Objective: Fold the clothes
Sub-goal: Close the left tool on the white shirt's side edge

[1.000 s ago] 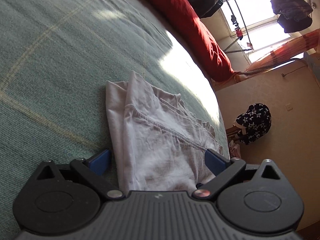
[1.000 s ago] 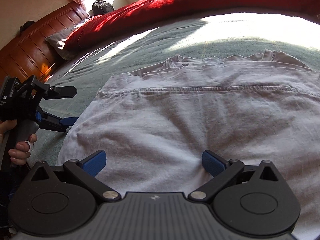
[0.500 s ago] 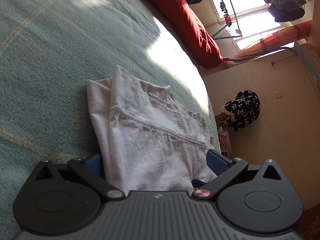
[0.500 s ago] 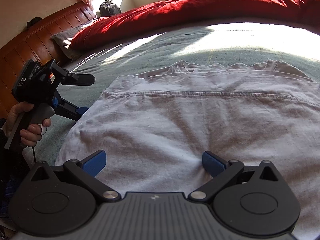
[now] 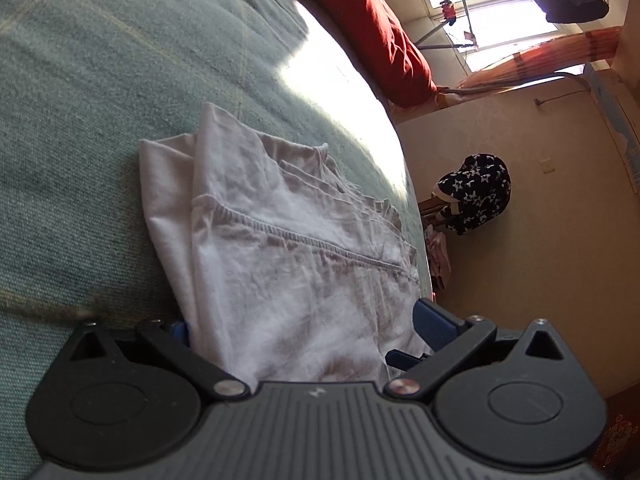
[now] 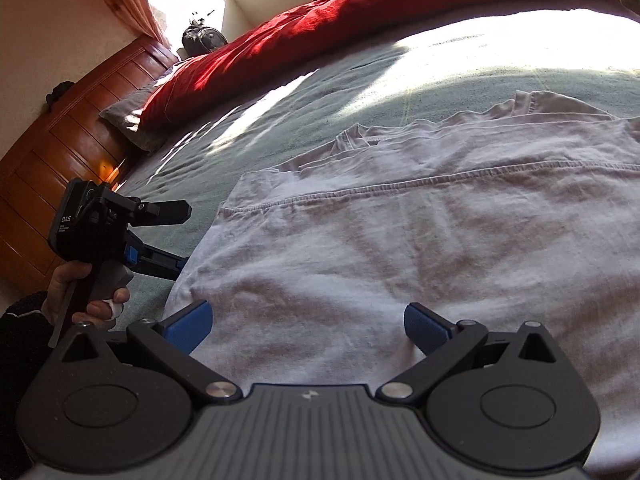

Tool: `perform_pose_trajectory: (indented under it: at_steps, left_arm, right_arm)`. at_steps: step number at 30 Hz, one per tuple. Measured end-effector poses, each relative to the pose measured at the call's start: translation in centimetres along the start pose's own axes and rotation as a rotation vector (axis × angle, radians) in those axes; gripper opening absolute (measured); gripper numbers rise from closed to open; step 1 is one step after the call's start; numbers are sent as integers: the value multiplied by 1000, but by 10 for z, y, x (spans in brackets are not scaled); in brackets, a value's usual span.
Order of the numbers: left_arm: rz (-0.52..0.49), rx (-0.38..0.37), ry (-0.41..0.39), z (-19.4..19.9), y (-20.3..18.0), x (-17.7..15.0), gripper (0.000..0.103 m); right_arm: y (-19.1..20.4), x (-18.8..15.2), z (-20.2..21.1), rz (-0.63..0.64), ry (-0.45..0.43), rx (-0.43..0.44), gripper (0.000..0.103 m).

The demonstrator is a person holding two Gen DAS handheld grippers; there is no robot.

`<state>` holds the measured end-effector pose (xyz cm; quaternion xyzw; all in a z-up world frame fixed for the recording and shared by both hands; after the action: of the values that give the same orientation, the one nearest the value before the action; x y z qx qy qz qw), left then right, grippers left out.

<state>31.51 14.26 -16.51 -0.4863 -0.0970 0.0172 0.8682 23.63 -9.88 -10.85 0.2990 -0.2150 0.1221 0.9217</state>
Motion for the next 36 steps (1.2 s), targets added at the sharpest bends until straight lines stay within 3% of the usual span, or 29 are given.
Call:
perform_pose_trajectory:
  at_steps: [5, 11, 20, 24, 29, 31, 33, 36]
  left_arm:
    - [-36, -12, -3, 0, -3, -5, 102]
    - [-83, -85, -36, 15, 0, -32, 102]
    - [-93, -28, -1, -1, -4, -12, 99]
    - [-82, -11, -8, 5, 3, -18, 73]
    - [-70, 9, -5, 6, 19, -17, 49]
    - [-46, 22, 4, 7, 27, -15, 31]
    - [-26, 32, 8, 6, 32, -15, 20]
    - [-23, 60, 8, 6, 31, -14, 18]
  right_arm:
    - [4, -1, 1, 3, 4, 2, 103]
    - [1, -3, 4, 4, 6, 1, 103]
    - [0, -3, 10, -11, -11, 4, 103]
    - [-3, -2, 15, -6, -19, -7, 103]
    - [-9, -3, 13, -24, -13, -6, 103]
    - [-9, -4, 11, -27, -6, -3, 103]
    - [-9, -4, 11, -28, -4, -1, 103]
    - [-8, -4, 12, -26, -1, -7, 103]
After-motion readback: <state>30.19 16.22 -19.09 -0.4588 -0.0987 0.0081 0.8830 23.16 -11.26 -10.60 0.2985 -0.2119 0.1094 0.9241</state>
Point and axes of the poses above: each gripper's, at about its wrist camera, not at the fingertips, and z roughly against the way its jaws point, y to its left, x to its top, the point moved 8 cm from there along -z, roughly the way its jaws point, and after that the axes turned 10 degrees about y, right-handed, at the moved point
